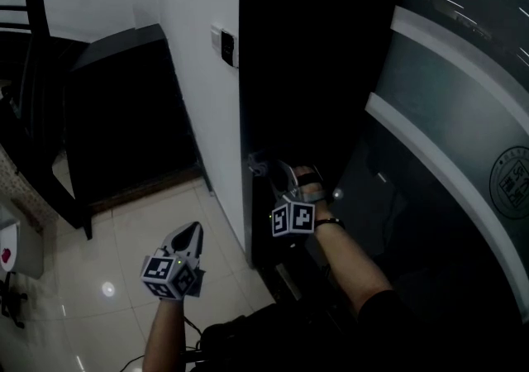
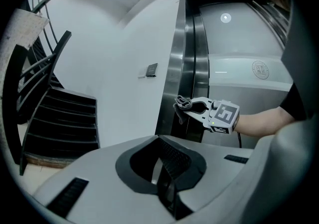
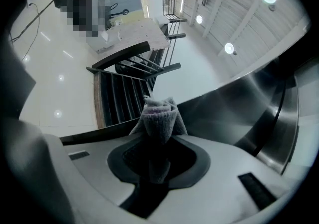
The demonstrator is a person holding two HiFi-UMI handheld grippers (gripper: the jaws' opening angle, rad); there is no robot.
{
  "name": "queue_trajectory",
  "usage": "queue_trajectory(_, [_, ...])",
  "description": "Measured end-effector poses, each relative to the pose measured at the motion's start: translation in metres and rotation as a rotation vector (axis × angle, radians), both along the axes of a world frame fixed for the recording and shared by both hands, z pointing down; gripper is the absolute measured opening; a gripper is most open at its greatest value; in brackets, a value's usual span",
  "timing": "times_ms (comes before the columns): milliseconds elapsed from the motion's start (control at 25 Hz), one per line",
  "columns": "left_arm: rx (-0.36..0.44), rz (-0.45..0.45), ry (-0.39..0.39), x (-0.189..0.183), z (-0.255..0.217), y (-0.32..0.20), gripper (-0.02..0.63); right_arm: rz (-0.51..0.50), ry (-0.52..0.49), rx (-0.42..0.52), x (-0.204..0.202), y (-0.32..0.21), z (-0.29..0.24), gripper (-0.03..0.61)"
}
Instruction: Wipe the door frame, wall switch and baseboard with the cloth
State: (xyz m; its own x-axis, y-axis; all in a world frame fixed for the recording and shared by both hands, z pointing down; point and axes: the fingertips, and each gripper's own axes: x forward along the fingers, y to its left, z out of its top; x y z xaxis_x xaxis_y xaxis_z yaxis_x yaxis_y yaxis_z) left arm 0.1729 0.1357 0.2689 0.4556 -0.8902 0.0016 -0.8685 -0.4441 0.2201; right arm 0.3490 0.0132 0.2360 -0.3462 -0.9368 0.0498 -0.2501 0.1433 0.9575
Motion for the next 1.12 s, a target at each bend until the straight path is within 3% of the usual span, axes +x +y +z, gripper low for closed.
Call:
queue_trajectory(600, [-0.032, -0.018, -0.004, -0.006, 0.015, -0.003, 0.000, 0.015, 0.070, -0.185, 0.002, 0.000, 0.100, 0.092])
queue_trajectory(800, [-0.032, -0.022, 0.005, -0.004, 0.018, -0.008, 0.002, -0.006, 0.072, -0.189, 0.000, 0.001, 0.100, 0.092])
queue_trajectory(920, [-0.030, -0.021, 0.017, -0.005, 0.018, -0.007, 0.002, -0.058, 0.035, -0.112, -0.004, 0.020, 0.061, 0.092])
queue_trajectory(1120, [-0.014, -0.007, 0.045, 0.000, 0.012, -0.019, 0.002, -0.066, -0.043, 0.144, 0.014, 0.027, -0.073, 0.092])
